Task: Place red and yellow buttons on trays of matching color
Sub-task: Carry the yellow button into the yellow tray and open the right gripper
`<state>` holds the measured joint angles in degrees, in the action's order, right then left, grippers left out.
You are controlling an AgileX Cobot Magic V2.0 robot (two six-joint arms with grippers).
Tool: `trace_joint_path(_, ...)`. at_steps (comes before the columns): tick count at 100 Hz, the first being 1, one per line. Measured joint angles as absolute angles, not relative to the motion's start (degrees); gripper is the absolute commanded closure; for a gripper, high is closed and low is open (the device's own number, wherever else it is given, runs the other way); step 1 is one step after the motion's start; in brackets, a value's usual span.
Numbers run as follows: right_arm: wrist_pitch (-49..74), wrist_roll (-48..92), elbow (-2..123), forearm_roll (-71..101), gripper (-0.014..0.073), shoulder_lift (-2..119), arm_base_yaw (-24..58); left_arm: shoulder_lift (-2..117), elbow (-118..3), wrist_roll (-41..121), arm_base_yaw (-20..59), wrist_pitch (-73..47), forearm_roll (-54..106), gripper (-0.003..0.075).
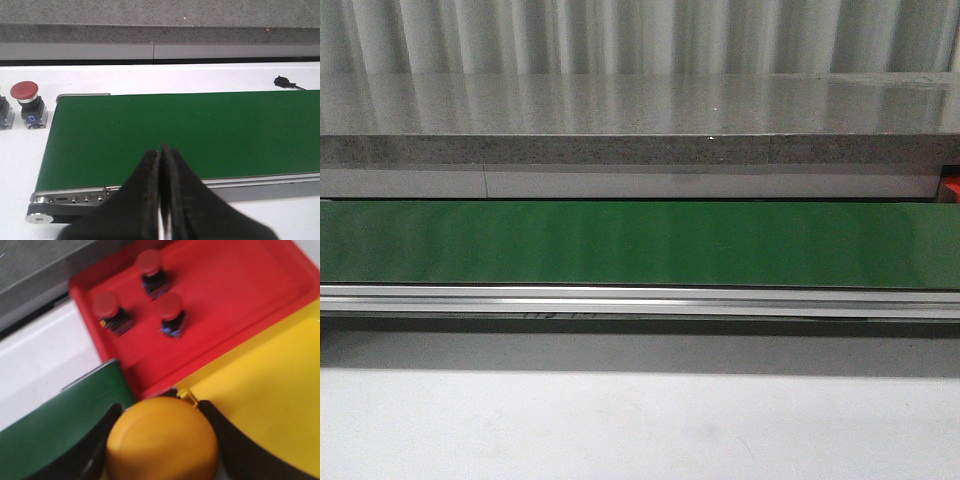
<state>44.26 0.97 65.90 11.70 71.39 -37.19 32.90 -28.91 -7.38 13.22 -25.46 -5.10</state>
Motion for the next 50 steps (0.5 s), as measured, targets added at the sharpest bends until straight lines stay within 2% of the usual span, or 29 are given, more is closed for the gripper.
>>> trace_joint_path(24,32.4,-2.1,58.8,11.7,0.0463,77.1,-43.8,32.9,-28.9,-7.4,13.2,-25.5,-5.1,0.0741)
trace_joint_path(50,29.4,-2.5,57.6,11.7,0.0463,87.8,-46.5,32.9,-28.9,-7.4,13.2,-25.4,-5.1,0.0741)
